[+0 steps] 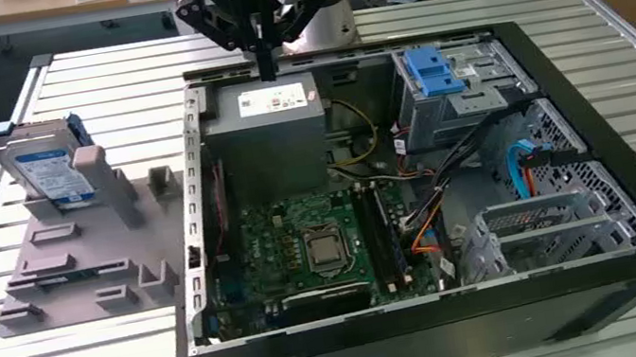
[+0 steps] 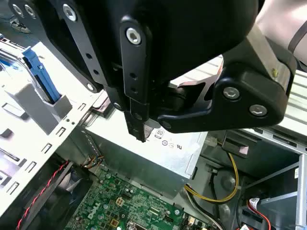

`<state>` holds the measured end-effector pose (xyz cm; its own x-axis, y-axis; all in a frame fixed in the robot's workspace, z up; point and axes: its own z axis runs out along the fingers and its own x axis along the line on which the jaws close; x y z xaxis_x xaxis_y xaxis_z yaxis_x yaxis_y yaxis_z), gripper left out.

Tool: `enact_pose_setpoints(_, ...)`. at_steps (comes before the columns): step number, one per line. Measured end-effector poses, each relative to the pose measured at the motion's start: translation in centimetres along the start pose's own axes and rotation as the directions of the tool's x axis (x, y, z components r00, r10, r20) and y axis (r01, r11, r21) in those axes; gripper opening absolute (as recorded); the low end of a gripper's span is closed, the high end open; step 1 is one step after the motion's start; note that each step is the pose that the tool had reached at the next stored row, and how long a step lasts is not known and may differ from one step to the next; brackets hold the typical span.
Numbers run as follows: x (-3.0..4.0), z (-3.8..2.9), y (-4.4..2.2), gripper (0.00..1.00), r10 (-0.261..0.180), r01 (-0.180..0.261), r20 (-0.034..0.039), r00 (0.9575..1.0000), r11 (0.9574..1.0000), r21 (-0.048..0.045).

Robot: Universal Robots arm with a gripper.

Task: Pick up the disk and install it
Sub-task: 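Reach for the disk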

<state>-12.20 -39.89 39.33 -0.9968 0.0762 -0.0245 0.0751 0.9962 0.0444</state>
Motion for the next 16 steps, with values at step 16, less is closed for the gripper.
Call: enact_pose_setpoints(16, 0.3, 0.0, -0.02, 0.11, 0.0, 0.0, 0.0, 1.0, 1.0, 0.0)
